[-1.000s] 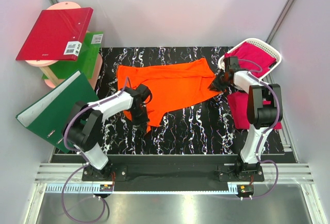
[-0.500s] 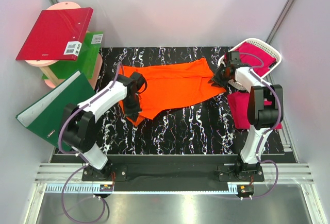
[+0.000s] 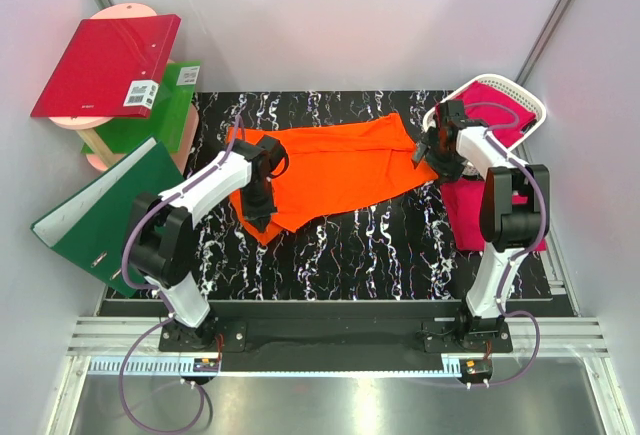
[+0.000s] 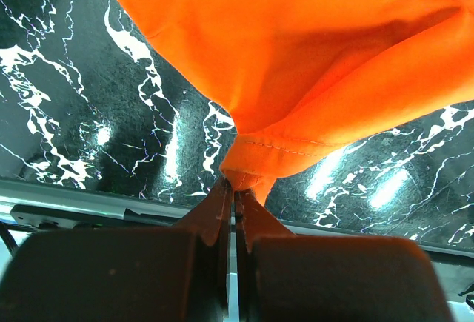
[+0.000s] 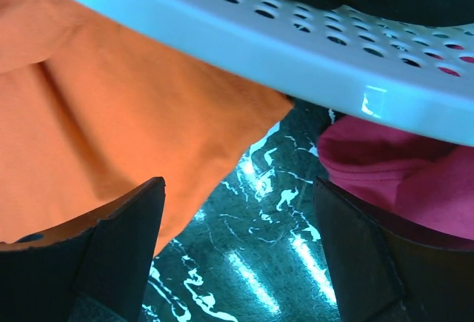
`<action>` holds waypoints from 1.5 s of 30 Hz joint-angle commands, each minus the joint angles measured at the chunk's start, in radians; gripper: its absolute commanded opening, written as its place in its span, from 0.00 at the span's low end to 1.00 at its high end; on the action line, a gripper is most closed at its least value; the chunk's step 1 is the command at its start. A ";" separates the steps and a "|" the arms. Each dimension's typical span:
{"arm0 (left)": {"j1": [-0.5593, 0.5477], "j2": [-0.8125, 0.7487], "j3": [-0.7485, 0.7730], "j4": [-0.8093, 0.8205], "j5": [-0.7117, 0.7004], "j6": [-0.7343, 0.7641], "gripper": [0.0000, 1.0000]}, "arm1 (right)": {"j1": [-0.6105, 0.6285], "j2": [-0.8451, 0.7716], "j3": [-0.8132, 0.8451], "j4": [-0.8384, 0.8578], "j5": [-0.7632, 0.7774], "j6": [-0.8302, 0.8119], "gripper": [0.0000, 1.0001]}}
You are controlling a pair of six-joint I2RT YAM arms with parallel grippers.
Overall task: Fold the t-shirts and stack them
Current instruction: Grap the side of the flattened tshirt closest away from the robot with both arms, then fold the other side of the tshirt into a rectangle
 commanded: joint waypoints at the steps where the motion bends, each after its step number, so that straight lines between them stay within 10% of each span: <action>1: 0.001 -0.005 0.028 0.001 -0.004 0.014 0.00 | 0.001 0.046 0.006 -0.019 0.041 0.001 0.86; 9: 0.001 -0.024 0.033 -0.008 -0.013 0.006 0.00 | 0.002 0.170 0.058 0.024 -0.058 0.044 0.79; 15: 0.004 -0.038 0.047 -0.026 -0.040 0.006 0.00 | 0.004 0.203 0.072 0.086 -0.141 0.074 0.23; 22: 0.012 -0.027 0.082 -0.052 -0.079 -0.005 0.00 | 0.004 0.155 0.072 0.084 -0.147 0.061 0.05; 45: 0.124 0.409 0.793 -0.259 -0.221 0.052 0.00 | 0.003 0.156 0.302 0.006 -0.114 -0.028 0.00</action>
